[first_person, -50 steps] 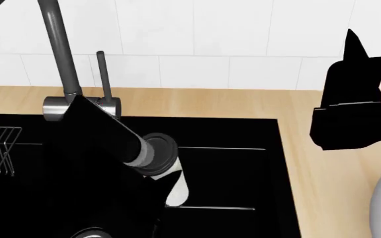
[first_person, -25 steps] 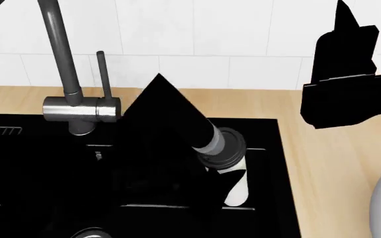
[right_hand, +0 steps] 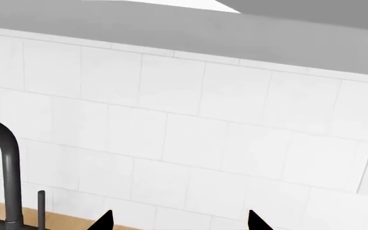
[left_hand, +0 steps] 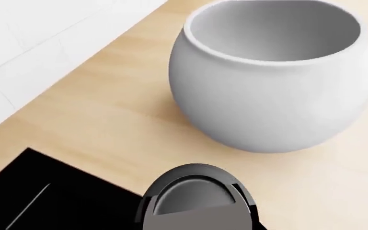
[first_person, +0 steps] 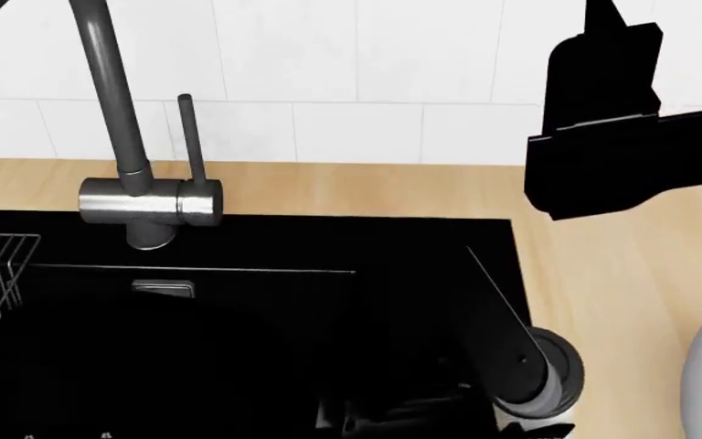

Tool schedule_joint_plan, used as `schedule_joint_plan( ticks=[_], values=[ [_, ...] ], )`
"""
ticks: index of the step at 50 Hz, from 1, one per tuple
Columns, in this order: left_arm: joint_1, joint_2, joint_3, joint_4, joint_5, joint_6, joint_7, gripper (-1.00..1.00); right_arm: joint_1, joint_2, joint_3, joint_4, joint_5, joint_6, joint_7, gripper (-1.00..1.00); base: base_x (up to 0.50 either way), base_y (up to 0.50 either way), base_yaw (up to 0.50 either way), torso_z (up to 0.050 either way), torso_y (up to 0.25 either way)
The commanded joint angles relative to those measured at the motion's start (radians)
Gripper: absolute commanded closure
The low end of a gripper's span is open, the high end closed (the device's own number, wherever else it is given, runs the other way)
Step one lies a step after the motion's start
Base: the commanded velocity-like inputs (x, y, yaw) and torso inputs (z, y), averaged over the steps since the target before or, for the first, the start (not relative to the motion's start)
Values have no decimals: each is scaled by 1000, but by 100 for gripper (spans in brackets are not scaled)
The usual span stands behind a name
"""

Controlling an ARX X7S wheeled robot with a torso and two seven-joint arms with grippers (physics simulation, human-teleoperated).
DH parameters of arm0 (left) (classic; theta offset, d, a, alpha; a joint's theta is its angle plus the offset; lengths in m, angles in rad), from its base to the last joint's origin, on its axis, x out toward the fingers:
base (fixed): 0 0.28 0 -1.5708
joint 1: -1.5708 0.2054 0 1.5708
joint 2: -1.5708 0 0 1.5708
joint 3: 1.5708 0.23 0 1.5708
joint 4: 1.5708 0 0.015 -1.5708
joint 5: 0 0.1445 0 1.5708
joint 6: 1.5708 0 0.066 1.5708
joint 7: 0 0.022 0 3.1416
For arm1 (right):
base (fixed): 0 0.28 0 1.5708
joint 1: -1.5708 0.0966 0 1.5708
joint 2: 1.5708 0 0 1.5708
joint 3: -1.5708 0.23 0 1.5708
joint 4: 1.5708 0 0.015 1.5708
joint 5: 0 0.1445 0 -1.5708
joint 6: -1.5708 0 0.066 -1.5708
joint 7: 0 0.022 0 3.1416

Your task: Pick the cup and bowl from the sink and place them on the counter for drying.

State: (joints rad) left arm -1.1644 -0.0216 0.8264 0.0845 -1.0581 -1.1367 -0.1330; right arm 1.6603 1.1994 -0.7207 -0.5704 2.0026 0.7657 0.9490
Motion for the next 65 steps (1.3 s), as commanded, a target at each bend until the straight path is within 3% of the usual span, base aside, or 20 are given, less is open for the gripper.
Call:
schedule_joint_plan(
  ticks=[1,13,25,39,49,65],
  values=[
    [-29,8,97,-2,-101,80,-41,100,-1,-3,12,-2,4,3,-7,-100,0,0,0,0,0],
    [0,-30,101,112,-188,61,-122,100,4,-24,8,8,1,9,1,-100,0,0,0,0,1],
    [-6,15,118,113,-263,96,-198,100,-17,-23,7,1,-10,0,-4,-100,0,0,0,0,0],
    [-216,20,387,2,-461,423,-204,100,-54,5,16,-22,-15,-26,-19,-100,0,0,0,0,0],
    [-367,21,727,-28,-606,721,-165,100,-69,24,21,-33,-10,-35,-24,-100,0,0,0,0,1],
    [-371,22,747,-76,-585,668,-103,100,-118,90,38,-73,-5,-77,-42,-100,0,0,0,0,0]
  ],
)
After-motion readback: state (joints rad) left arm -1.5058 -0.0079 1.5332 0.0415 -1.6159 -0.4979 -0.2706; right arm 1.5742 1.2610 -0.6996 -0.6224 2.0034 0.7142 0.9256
